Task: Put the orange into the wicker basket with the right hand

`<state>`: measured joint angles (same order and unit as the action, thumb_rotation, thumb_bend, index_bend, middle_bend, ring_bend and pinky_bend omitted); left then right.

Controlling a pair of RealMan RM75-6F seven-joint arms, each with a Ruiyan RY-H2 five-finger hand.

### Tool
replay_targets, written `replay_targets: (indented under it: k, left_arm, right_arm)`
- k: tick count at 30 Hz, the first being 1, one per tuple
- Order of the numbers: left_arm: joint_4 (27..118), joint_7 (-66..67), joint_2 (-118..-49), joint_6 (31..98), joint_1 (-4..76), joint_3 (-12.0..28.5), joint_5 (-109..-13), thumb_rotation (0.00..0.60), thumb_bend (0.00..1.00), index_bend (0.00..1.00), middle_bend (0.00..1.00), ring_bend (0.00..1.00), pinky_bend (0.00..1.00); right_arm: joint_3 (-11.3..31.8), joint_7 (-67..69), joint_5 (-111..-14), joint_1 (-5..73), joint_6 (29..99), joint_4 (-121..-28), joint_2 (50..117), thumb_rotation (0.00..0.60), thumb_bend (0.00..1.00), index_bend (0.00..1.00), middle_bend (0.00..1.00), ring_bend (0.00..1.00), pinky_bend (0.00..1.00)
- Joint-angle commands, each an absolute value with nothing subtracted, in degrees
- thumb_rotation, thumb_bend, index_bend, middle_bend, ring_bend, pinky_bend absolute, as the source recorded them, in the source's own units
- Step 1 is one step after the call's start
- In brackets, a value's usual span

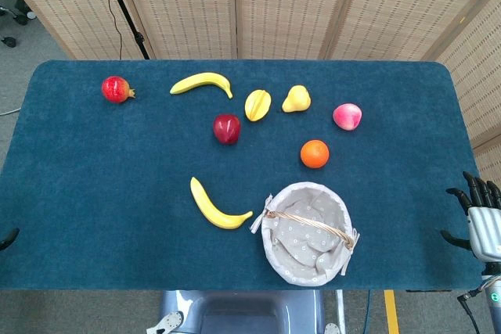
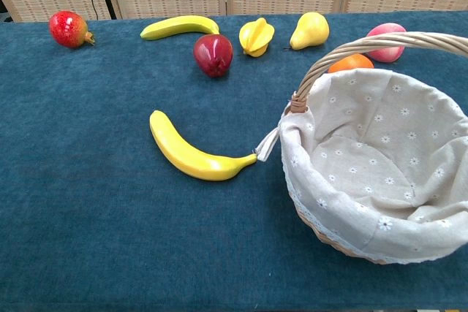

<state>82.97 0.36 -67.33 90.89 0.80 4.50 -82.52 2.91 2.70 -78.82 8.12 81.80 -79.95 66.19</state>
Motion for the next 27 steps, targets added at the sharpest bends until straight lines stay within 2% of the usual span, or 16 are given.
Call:
replay_targets:
  k: [1, 10, 16, 27]
  left_arm:
    - [83.02, 0.27, -67.42, 90.54, 1.01, 4.51, -82.61, 0.6, 0.15, 0.08, 0.0, 0.0, 0.0]
    - [83.71, 1.11, -67.92, 90.32, 1.31, 4.12, -83.59, 0.6, 0.15, 0.08, 0.0, 0.0, 0.0]
    - [84.61, 2.01, -67.5, 89.61, 1.83, 4.13, -83.85, 0.6, 0.15, 0.08, 0.0, 0.0, 0.0]
    - [83.93, 1.78, -68.58, 86.02, 3.36, 5.23, -81.03, 0.6, 0.15, 0.08, 0.0, 0.0, 0.0]
  right_arm:
    - [3.12, 2.9, -78.66, 7.98, 81.66, -80.16, 66.02, 0.6, 0.0, 0.25, 0.04, 0.01, 0.04]
    - [3.68, 4.53, -79.69, 7.86, 81.6, -81.08, 64.61, 0.6, 0.0, 0.25, 0.04, 0.02, 0.04]
    - [4.92, 7.27, -80.2, 9.88, 79.0, -80.67, 63.71, 0.6, 0.0, 0.23, 0.04, 0.03, 0.06]
    - [6.61, 7.94, -81.14, 16.22, 70.67, -78.01, 63.24, 0.6, 0.0, 0.09, 0.04, 0.03, 0.07]
